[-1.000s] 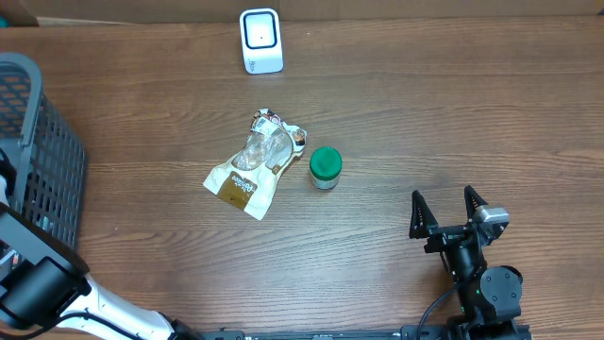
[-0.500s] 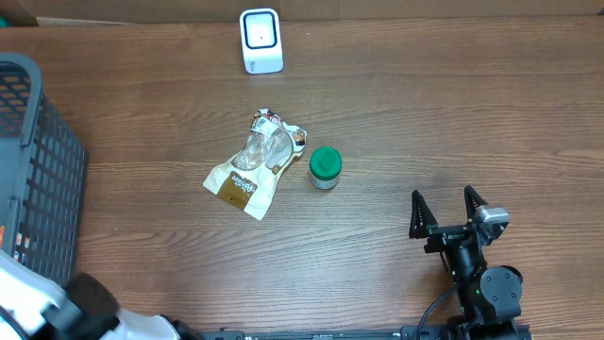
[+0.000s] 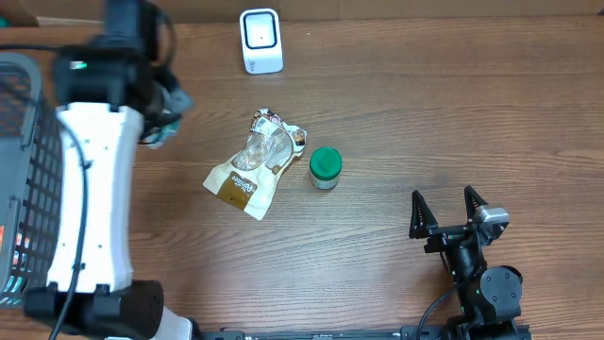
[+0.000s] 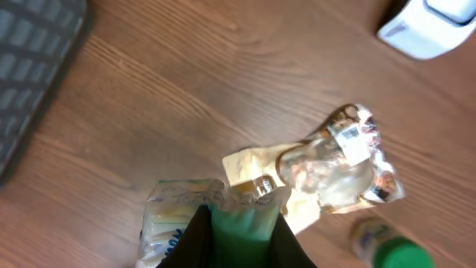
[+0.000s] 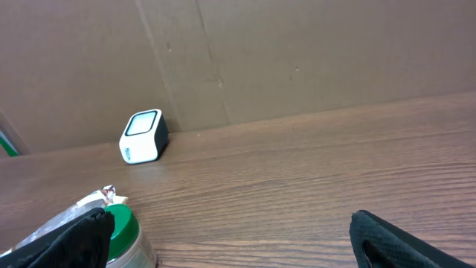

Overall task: Scan the item barcode
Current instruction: 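Carry the tissue pack to the scanner and place it on the table, then reach into the basket and grasp the orange tissue pack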

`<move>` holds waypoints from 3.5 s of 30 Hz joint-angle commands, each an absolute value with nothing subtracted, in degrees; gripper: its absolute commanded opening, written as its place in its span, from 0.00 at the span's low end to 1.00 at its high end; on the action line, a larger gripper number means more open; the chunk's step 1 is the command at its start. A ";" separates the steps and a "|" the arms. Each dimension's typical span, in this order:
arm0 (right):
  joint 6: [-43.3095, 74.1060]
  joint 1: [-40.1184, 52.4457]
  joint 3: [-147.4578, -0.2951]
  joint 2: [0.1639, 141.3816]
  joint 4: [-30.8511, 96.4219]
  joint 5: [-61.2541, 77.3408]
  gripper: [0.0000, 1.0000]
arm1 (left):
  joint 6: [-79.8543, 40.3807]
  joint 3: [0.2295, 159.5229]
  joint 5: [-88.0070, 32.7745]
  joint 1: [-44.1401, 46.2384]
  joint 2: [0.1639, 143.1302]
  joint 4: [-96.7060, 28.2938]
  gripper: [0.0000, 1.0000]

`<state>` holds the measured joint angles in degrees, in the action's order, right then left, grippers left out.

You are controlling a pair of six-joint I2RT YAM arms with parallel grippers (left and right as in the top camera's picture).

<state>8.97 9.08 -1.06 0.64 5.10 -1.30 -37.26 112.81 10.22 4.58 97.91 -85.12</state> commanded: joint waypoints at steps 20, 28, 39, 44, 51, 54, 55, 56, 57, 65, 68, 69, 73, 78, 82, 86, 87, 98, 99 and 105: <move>8.69 8.93 -0.47 0.27 4.73 -1.17 1.00 | -51.03 67.20 13.89 7.16 100.09 -42.37 0.04; 8.69 8.93 -0.47 0.27 4.73 -1.15 1.00 | -49.71 61.82 13.96 10.00 102.19 -32.86 0.06; 8.67 8.93 -0.47 0.27 4.73 -1.17 1.00 | -38.81 70.02 13.47 10.11 103.77 -39.51 0.94; 8.69 8.93 -0.47 0.27 4.73 -1.15 1.00 | -32.47 91.57 11.42 10.09 101.08 -57.30 1.00; 8.69 8.93 -0.47 0.27 4.73 -1.17 1.00 | -28.18 121.19 10.90 7.88 100.22 -76.34 1.00; 8.69 8.93 -0.47 0.27 4.73 -1.15 1.00 | -26.94 134.47 10.87 2.96 100.20 -85.71 1.00; 8.69 8.93 -0.47 0.27 4.73 -1.15 1.00 | -26.96 137.43 10.85 1.02 100.20 -88.03 1.00; 8.69 8.93 -0.47 0.27 4.73 -1.15 1.00 | -26.96 140.22 10.74 -1.32 100.20 -90.21 1.00; 8.69 8.93 -0.47 0.27 4.73 -1.17 1.00 | -26.96 142.17 10.33 -3.29 100.20 -91.79 1.00; 8.69 8.93 -0.47 0.27 4.73 -1.15 1.00 | -27.05 148.88 2.24 -27.70 99.66 -96.79 0.98; 8.69 8.93 -0.47 0.27 4.73 -1.17 1.00 | -28.97 146.56 1.78 -37.58 99.74 -96.79 0.97; 8.69 8.93 -0.47 0.27 4.73 -1.15 1.00 | -28.97 145.45 1.78 -40.12 99.74 -96.79 0.97; 8.69 8.93 -0.47 0.27 4.73 -1.15 1.00 | -28.27 137.67 2.35 -47.16 99.74 -96.38 0.98; 8.69 8.93 -0.47 0.27 4.73 -1.17 1.00 | -24.49 121.40 3.99 -51.18 99.74 -90.02 0.87; 8.67 8.93 -0.47 0.27 4.73 -1.15 1.00 | -23.66 105.10 11.38 -50.87 99.74 -80.01 0.80; 8.69 8.93 -0.47 0.27 4.73 -1.17 1.00 | -20.73 91.18 14.48 -51.00 99.74 -67.55 0.70; 8.69 8.93 -0.47 0.27 4.73 -1.15 1.00 | -20.73 90.00 14.68 -51.00 99.74 -66.37 0.69; 8.69 8.93 -0.47 0.27 4.73 -1.15 1.00 | -17.72 78.11 14.55 -50.98 105.71 -46.33 0.66; 8.69 8.93 -0.47 0.27 4.73 -1.17 1.00 | -17.69 78.11 14.57 -50.98 106.45 -45.84 0.65; 8.69 8.93 -0.47 0.27 4.73 -1.15 1.00 | -16.25 78.13 15.31 -51.07 111.18 -44.03 0.62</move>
<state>8.97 9.08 -1.06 0.64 5.13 -1.32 -18.17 78.67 13.80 -51.09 108.29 -44.71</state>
